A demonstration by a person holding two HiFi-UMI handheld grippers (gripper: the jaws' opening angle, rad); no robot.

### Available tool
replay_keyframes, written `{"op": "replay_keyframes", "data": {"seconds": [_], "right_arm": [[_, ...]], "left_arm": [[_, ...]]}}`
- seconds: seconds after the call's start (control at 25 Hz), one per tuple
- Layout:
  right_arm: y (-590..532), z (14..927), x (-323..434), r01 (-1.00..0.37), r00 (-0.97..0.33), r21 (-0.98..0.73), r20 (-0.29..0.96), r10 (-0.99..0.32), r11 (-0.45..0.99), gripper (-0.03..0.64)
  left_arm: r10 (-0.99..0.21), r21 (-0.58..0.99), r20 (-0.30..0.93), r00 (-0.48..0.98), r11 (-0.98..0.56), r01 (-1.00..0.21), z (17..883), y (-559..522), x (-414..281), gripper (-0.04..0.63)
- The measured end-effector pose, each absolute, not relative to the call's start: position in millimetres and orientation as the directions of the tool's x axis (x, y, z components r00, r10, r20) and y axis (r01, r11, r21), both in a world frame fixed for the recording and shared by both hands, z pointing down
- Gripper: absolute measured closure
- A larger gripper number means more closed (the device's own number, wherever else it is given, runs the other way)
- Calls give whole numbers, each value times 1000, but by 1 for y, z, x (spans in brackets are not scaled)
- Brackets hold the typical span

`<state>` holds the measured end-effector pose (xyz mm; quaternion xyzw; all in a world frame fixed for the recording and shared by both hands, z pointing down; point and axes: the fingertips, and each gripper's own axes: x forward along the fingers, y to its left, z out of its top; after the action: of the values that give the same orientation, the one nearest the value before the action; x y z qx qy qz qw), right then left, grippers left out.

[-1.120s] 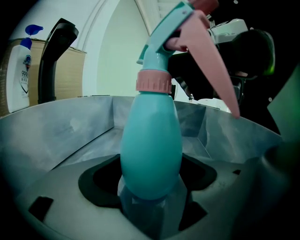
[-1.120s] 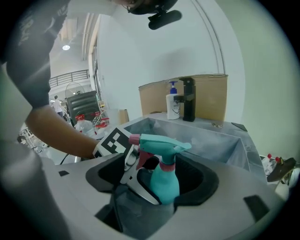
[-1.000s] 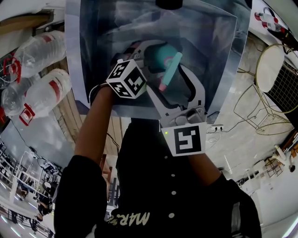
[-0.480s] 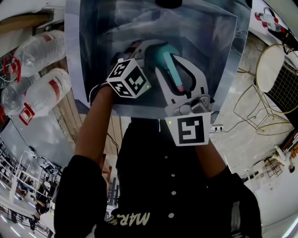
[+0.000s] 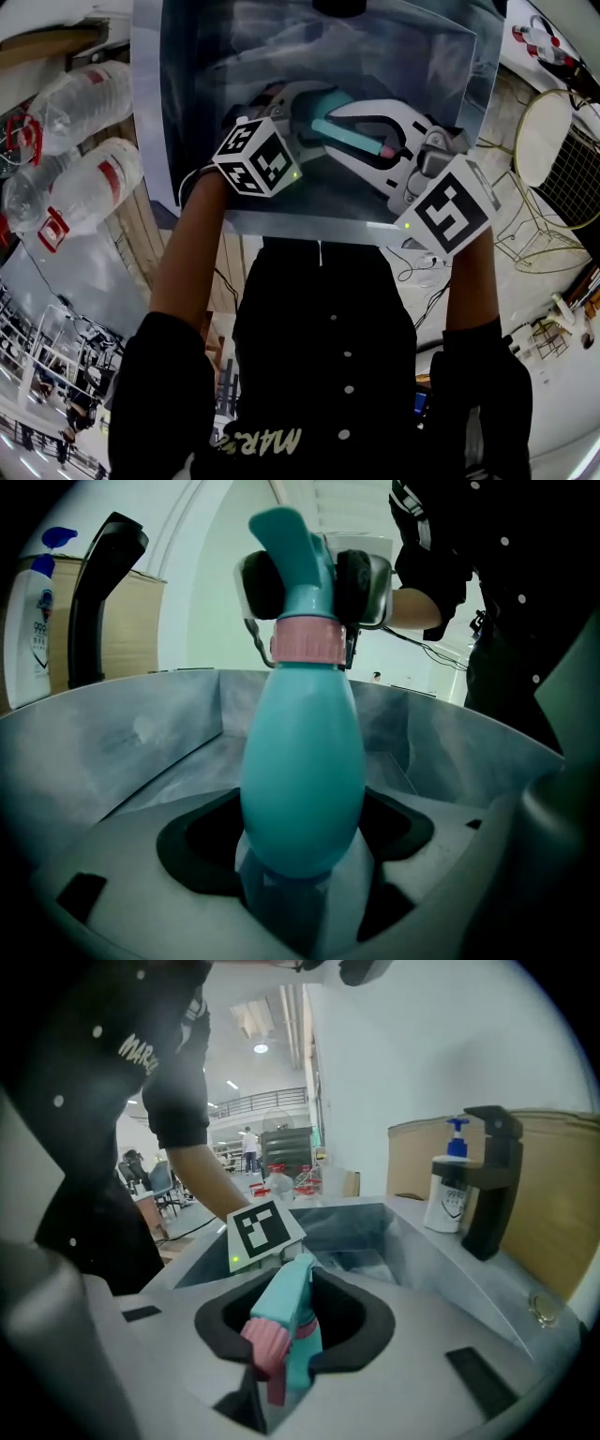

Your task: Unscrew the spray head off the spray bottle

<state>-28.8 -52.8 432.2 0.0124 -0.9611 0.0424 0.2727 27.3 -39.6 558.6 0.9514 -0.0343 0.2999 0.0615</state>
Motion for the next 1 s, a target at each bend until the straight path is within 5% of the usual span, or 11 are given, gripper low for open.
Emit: {"op": "replay_keyframes", "data": {"seconds": [0.48, 0.76, 1.0], "right_arm": [[-54, 440, -17, -183, -826, -68, 552, -116, 981, 367], [-58, 443, -16, -333, -802, 33, 516, -301, 942, 427], [-56, 442, -20, -318, -819, 18, 498, -284, 948, 452]], "left_arm": [[-34, 99, 578, 815, -989, -112, 559, -40, 27, 206], [-37, 101, 579, 815, -988, -116, 560, -40, 26, 206], [-41, 100, 579, 814, -988, -121, 560, -41, 26, 206]]}}
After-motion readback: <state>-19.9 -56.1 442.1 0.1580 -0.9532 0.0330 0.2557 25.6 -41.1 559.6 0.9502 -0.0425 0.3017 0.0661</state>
